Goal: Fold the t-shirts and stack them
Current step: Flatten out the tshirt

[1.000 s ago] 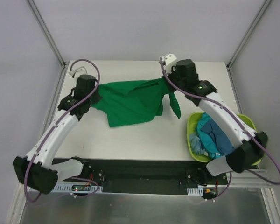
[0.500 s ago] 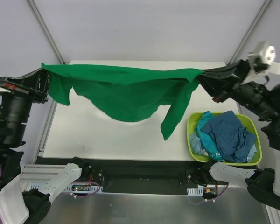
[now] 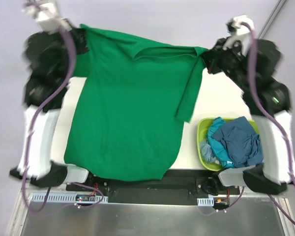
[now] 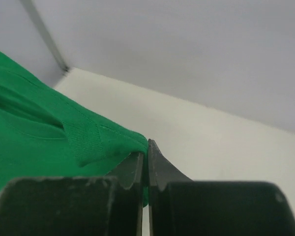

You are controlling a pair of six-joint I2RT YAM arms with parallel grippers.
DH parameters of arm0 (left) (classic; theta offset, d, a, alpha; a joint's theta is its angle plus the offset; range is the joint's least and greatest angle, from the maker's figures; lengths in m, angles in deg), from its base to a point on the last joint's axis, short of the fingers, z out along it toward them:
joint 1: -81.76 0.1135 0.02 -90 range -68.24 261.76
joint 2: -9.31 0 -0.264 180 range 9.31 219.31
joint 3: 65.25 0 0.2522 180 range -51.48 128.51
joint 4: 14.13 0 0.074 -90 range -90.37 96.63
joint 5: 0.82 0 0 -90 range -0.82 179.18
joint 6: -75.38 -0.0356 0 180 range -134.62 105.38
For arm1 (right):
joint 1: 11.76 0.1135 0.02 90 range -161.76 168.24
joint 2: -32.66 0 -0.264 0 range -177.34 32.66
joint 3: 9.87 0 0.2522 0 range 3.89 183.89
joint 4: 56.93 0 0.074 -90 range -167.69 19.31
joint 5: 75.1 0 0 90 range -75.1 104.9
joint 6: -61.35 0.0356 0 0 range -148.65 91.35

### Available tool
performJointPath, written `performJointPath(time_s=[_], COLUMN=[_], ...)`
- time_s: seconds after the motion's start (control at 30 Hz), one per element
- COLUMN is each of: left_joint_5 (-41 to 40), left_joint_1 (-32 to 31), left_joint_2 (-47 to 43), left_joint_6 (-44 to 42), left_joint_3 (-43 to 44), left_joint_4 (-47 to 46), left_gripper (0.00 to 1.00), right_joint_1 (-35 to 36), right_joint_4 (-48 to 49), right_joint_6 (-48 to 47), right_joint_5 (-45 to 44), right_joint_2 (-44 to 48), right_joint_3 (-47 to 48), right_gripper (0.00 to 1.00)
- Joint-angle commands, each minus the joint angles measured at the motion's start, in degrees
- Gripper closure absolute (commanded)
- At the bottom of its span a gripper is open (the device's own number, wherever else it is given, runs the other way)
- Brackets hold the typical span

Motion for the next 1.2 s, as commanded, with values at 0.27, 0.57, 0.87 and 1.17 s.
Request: performJointPath(time_s=[0.27,0.57,0.87,1.17], left_joint_5=[-1.3,5.7,25.5,26.3], left_joint_1=[6.0,4.9,-1.5,-8.8], left_joint_2=[50.4,38.0,18.8,19.8], left_joint_6=[-4.1,2.8,22.6,27.2], left_joint_3=[10.9,-5.9,-44.0,-61.3], left_joint_4=[-2.3,-1.9,-3.6,-10.2], left_gripper=[0.06,0.01,0.01,0.01], right_joint_1=[-21.7,-19.3,-10.1,-7.2], right_joint_4=[2.9,3.0,-0.1,0.3], right_joint_6=[5.8,4.4,3.6,13.1], right_joint_5=[16.9,14.0,-4.4,-9.4], right_joint_2=[-38.1,-37.9,-31.2,-37.3], right_joint_3=[-11.3,-12.1,-23.9,-27.6], right_gripper=[0.48,0.04,0.04,0.02])
